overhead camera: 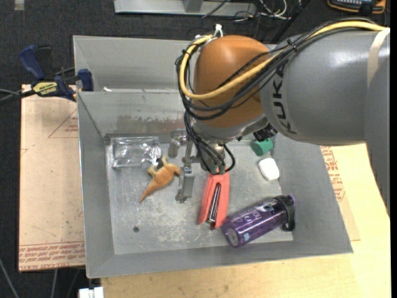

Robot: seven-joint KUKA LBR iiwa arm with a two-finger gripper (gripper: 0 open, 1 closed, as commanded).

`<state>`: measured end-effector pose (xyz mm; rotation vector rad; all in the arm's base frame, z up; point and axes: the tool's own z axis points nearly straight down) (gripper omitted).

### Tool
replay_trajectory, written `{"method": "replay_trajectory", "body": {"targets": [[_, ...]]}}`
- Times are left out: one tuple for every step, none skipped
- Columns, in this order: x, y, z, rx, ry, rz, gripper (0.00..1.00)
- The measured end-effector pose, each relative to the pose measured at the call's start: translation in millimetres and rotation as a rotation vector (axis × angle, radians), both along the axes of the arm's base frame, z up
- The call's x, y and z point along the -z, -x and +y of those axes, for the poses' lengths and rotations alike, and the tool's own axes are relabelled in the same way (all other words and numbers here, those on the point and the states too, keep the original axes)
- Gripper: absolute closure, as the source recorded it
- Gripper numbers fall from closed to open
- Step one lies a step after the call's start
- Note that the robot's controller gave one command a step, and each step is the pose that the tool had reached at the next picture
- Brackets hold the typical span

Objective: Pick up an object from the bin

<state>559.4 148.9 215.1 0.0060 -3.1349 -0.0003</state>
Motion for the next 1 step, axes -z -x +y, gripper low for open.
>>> {"method": "replay_trajectory", "body": {"targets": [[-4.5, -1.7, -0.7, 0.003, -0.001, -0.008, 0.0]]}}
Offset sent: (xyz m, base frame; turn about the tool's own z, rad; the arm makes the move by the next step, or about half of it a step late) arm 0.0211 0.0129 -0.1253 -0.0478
